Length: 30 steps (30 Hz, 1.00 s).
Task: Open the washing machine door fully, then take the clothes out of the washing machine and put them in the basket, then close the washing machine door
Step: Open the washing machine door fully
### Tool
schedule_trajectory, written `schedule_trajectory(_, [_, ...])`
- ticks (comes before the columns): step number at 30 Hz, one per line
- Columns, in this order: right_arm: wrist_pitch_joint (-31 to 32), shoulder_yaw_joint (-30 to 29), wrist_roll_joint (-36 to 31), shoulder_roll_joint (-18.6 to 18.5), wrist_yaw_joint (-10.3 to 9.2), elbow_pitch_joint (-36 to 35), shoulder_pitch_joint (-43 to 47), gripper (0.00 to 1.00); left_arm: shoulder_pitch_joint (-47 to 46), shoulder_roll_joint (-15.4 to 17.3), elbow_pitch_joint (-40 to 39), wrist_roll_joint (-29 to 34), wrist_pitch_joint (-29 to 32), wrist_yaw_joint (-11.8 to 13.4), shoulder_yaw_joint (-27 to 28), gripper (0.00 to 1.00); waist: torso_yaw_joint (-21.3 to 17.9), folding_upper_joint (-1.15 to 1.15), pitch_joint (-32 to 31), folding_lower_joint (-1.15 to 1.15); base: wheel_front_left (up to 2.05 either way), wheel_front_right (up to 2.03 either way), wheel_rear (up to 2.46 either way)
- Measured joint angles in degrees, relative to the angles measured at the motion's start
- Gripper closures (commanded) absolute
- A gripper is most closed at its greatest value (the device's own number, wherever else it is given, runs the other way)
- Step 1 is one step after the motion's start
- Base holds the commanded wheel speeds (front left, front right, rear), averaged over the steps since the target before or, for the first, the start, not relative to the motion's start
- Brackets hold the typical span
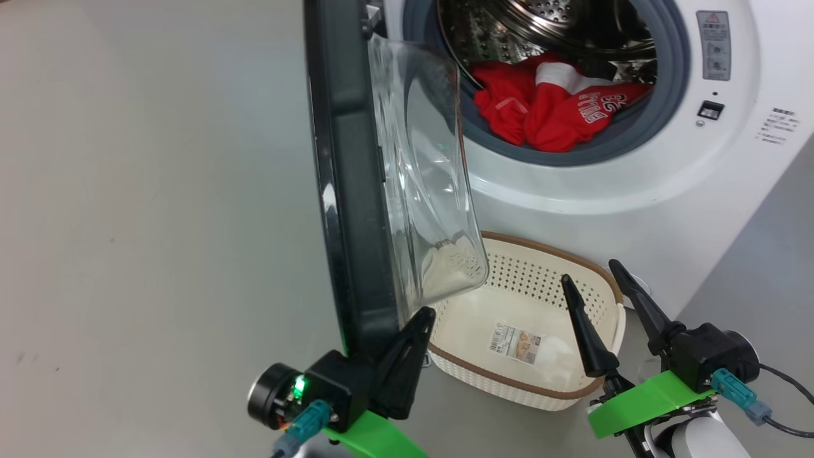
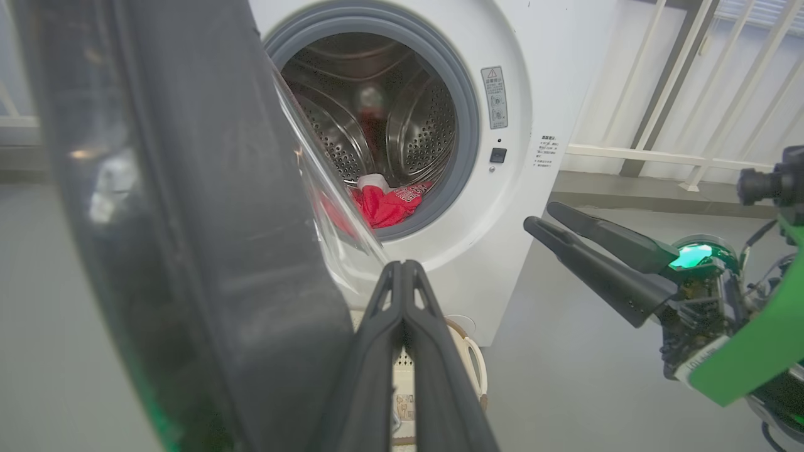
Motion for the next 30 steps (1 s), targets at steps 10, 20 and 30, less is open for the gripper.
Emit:
schedule_trajectory(10, [0.0, 2.16, -0.01, 0.0, 0.0, 0.55, -0.08, 0.0, 1.99, 2.12, -2.03, 0.16, 0.26, 3.23, 2.97, 1.0, 1.65, 0.0, 0.37, 0.0, 0.0, 0.0, 0.0])
schedule_trajectory(20, [0.0, 3.72, -0.01, -0.03, 0.0, 1.53, -1.36, 0.0, 4.3, 4.38, -2.1, 0.16, -1.71, 7.61, 8.11, 1.0, 1.8, 0.0, 0.76, 0.0, 0.0, 0.0, 0.0])
schedule_trajectory(30, [0.0, 3.66, -0.62, -0.04, 0.0, 1.9, -1.36, 0.0, 5.09, 5.35, -0.14, -0.27, -6.0, 9.99, 13.07, 1.0, 1.57, 0.0, 0.98, 0.0, 0.0, 0.0, 0.0])
